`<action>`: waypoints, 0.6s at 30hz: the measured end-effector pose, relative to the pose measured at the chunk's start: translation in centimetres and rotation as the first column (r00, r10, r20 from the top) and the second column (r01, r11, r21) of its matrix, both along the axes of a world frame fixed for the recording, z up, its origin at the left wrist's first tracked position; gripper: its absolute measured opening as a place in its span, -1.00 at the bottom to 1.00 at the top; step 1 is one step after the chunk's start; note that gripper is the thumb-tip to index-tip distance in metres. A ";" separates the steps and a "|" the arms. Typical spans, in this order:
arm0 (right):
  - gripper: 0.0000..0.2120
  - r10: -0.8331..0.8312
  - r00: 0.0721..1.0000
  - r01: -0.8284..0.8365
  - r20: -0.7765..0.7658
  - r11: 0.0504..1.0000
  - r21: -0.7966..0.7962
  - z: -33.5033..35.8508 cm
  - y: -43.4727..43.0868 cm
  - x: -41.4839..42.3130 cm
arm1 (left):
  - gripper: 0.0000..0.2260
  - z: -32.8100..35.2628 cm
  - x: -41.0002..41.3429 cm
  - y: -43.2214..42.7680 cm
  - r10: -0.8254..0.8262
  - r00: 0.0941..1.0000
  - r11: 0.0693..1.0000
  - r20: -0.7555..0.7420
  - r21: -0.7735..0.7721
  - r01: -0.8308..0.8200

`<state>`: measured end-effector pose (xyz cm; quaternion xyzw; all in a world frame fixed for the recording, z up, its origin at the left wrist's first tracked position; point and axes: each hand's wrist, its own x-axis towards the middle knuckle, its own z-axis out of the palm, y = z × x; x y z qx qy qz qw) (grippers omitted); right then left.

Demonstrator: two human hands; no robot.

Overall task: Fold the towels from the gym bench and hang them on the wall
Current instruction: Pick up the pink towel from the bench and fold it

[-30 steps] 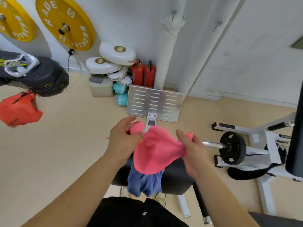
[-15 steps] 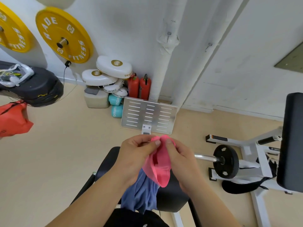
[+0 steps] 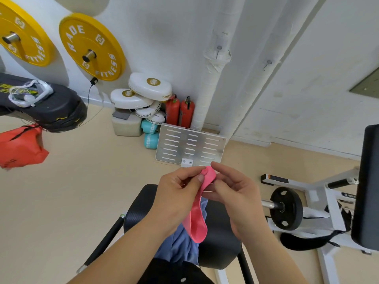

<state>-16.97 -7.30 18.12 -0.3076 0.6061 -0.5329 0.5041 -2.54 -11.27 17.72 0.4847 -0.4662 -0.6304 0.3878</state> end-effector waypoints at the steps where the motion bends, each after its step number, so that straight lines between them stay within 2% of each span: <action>1: -0.58 0.024 1.000 -0.024 -0.016 1.000 -0.008 0.2 0.2 -0.1 | -0.77 0.1 0.2 -0.1 0.005 1.000 1.000 -0.005 0.000 -0.005; 3: -0.60 0.068 0.995 -0.070 -0.077 0.997 -0.022 0.7 0.5 -0.2 | -0.79 0.2 0.5 -0.1 0.012 1.000 1.000 -0.023 0.010 -0.011; 7: -0.78 0.098 0.975 -0.108 -0.200 0.993 -0.039 1.9 0.7 -0.5 | -0.80 0.4 0.9 0.1 -0.010 0.998 1.000 -0.056 0.015 0.010; 12: -0.80 0.074 0.890 -0.144 -0.449 0.982 -0.123 2.6 0.4 -0.3 | -0.67 1.2 1.3 0.0 0.004 1.000 0.996 -0.022 -0.089 -0.006; 14: -0.79 0.072 0.877 -0.170 -0.474 0.971 -0.166 3.1 0.3 -0.2 | -0.64 1.7 1.5 0.0 0.002 0.999 0.995 -0.042 -0.101 -0.006; 18: -0.81 0.072 0.916 -0.167 -0.395 0.963 -0.212 3.6 0.0 0.0 | -0.64 2.1 2.1 0.1 -0.011 1.000 0.989 -0.025 -0.148 0.007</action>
